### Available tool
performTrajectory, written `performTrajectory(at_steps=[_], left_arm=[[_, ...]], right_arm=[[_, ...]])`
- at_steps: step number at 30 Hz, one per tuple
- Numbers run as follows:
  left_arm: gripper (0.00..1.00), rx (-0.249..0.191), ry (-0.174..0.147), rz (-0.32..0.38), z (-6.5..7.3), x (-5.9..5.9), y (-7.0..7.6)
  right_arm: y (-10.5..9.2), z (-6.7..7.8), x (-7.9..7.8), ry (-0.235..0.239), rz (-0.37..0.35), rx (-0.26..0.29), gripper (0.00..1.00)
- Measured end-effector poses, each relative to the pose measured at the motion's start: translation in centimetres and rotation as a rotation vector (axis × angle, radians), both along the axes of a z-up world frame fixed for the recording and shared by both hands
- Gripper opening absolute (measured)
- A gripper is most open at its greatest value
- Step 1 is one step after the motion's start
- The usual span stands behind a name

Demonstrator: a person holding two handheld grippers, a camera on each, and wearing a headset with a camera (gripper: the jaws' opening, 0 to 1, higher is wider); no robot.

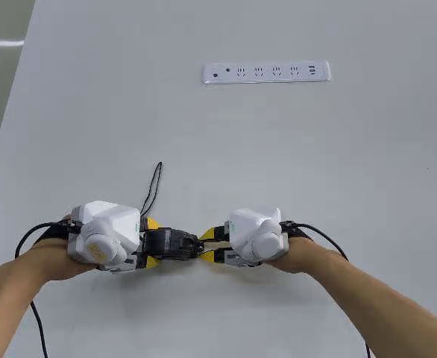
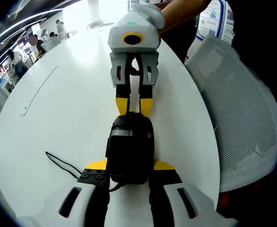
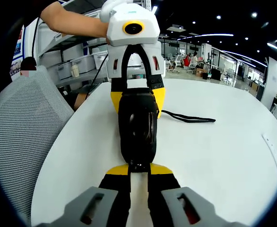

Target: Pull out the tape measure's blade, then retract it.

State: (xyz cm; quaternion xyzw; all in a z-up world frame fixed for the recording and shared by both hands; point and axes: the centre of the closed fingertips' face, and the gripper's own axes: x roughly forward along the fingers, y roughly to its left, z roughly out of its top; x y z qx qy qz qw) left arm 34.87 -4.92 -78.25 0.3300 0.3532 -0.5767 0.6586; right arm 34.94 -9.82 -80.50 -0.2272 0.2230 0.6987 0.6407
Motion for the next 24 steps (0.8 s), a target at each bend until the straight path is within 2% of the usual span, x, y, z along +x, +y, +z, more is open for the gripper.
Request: performTrajectory(at_steps=[10, 24], left_arm=[[0.28, -0.003, 0.003, 0.010, 0.05, 0.04, 0.06], [0.28, 0.000, 0.004, 0.018, 0.11, -0.02, 0.18]], right_arm=[[-0.03, 0.10, 0.01, -0.013, 0.020, -0.005, 0.10], [-0.10, 0.24, 0.02, -0.014, 0.013, -0.005, 0.10]])
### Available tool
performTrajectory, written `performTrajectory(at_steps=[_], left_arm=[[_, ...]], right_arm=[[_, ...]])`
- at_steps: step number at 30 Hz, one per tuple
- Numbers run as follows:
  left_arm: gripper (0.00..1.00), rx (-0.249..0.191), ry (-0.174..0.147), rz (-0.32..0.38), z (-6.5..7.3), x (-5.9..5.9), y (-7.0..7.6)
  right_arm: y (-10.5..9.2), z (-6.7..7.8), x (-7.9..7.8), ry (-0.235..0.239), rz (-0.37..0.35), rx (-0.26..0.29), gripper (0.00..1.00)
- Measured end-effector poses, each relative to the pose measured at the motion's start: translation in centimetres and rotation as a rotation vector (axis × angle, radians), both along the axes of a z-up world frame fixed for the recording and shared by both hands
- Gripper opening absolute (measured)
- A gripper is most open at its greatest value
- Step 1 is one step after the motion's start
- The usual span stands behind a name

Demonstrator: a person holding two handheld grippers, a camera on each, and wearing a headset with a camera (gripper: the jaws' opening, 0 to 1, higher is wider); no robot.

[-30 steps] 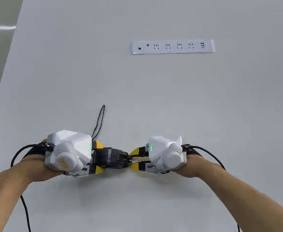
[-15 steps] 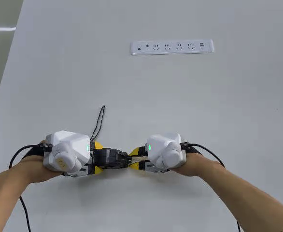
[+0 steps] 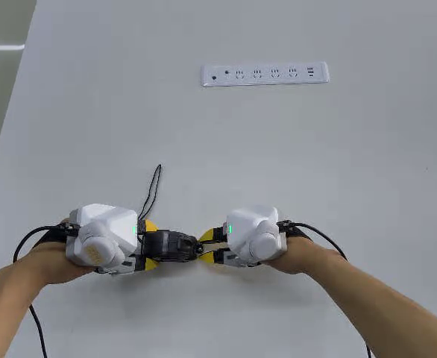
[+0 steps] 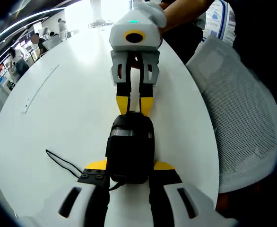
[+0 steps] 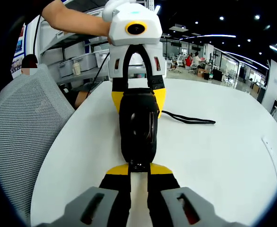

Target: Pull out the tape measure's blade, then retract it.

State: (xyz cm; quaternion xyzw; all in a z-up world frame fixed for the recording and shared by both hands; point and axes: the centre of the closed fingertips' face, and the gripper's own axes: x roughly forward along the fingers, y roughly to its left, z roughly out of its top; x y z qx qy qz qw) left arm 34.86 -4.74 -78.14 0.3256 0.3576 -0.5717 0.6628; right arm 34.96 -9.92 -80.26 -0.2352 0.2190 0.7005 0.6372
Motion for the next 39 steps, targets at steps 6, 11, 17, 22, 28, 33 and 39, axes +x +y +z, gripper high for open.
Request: performTrajectory(at_steps=[6, 11, 17, 22, 28, 33, 39], left_arm=[[0.28, -0.001, 0.002, 0.003, -0.01, 0.00, 0.06], [0.28, -0.001, -0.001, 0.006, -0.04, -0.02, 0.06], [0.27, 0.000, -0.001, 0.003, -0.05, -0.03, 0.10], [0.27, 0.000, -0.002, 0.005, -0.05, -0.01, 0.09], [0.27, -0.001, 0.001, 0.006, -0.06, -0.03, 0.15], [0.27, 0.000, 0.001, 0.008, -0.06, -0.03, 0.13], [0.27, 0.000, 0.001, 0.009, -0.03, -0.04, 0.06]], right_arm=[[-0.03, 0.02, 0.00, 0.002, -0.005, 0.001, 0.10], [-0.06, 0.01, -0.01, -0.004, -0.006, 0.000, 0.10], [-0.08, 0.08, -0.02, -0.004, -0.008, 0.003, 0.10], [-0.11, 0.04, -0.03, -0.010, -0.005, 0.000, 0.10], [-0.09, 0.14, 0.01, -0.011, -0.006, 0.002, 0.10], [-0.28, 0.10, -0.01, -0.008, -0.009, -0.001, 0.10], [-0.61, 0.10, 0.02, -0.014, -0.009, -0.004, 0.10]])
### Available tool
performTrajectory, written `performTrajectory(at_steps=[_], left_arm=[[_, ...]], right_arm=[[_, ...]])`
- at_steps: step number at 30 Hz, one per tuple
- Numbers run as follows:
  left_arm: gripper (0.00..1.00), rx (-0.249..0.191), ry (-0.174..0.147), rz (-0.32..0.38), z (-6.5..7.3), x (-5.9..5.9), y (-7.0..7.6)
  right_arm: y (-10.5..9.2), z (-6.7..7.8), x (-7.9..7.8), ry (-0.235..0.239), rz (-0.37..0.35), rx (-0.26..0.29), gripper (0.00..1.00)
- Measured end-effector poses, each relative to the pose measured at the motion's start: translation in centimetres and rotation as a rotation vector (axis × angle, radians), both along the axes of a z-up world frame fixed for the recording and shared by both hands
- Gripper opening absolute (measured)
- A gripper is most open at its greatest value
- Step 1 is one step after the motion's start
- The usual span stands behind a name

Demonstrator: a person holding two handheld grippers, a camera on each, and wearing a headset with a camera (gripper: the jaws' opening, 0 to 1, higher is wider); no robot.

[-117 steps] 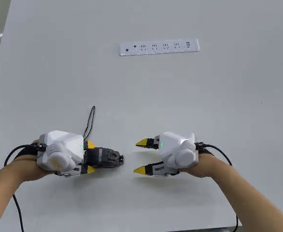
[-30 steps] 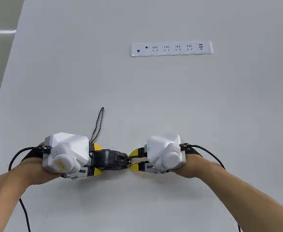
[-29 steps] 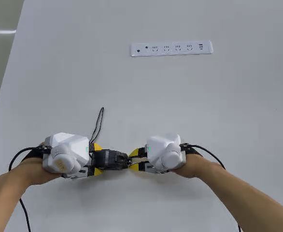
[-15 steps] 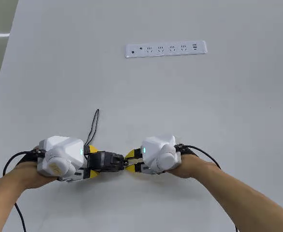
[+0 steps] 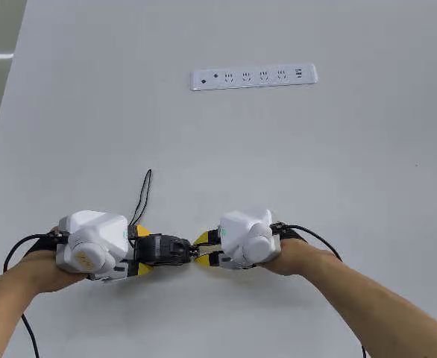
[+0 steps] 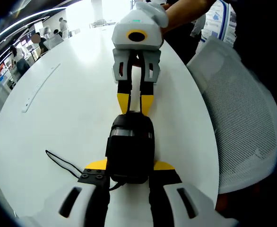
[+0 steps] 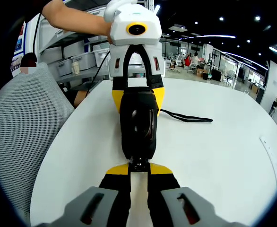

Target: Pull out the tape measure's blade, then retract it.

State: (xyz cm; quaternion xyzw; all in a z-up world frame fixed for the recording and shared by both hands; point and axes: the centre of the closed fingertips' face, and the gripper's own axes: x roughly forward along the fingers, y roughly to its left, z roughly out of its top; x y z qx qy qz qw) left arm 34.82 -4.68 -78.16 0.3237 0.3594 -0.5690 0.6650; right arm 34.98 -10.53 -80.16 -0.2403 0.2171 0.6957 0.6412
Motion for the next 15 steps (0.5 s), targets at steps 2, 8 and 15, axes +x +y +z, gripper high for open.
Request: performTrajectory(at_steps=[2, 8, 15], left_arm=[[0.27, 0.001, -0.001, 0.001, -0.02, 0.01, 0.03], [0.27, 0.007, 0.003, 0.001, 0.00, -0.04, 0.10], [0.27, 0.007, 0.004, 0.005, 0.03, -0.06, 0.12]], right_arm=[[-0.05, 0.05, 0.02, 0.000, -0.001, 0.001, 0.10], [-0.02, 0.23, 0.01, 0.001, 0.000, 0.006, 0.10], [-0.30, 0.20, 0.02, 0.003, 0.001, 0.004, 0.10]])
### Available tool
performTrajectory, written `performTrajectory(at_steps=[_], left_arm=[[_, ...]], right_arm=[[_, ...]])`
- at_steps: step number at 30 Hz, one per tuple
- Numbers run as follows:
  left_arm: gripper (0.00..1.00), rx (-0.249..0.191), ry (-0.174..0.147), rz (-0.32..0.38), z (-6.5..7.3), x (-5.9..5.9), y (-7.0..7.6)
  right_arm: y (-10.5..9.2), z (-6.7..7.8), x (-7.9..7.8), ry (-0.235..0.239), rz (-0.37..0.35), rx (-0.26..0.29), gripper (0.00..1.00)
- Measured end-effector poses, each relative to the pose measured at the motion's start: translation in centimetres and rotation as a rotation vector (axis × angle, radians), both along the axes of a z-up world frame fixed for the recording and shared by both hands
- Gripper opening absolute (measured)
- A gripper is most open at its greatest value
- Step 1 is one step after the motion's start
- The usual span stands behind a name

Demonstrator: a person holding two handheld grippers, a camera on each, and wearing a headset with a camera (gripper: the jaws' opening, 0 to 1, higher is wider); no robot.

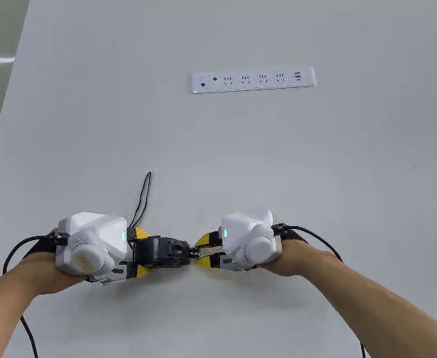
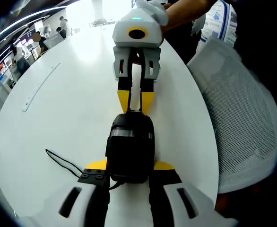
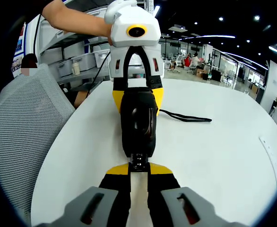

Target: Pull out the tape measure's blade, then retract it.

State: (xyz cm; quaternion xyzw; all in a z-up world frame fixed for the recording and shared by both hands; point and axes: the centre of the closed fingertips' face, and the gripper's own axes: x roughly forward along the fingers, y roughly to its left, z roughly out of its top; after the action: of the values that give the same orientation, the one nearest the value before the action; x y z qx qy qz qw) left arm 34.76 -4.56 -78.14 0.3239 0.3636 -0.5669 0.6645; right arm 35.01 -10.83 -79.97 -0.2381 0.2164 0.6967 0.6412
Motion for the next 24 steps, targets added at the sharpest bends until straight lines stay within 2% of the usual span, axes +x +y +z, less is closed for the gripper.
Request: performTrajectory(at_steps=[24], left_arm=[[0.27, 0.006, 0.002, 0.003, 0.04, 0.10, 0.09]], right_arm=[[-1.03, 0.25, 0.15, 0.012, -0.005, -0.002, 0.10]])
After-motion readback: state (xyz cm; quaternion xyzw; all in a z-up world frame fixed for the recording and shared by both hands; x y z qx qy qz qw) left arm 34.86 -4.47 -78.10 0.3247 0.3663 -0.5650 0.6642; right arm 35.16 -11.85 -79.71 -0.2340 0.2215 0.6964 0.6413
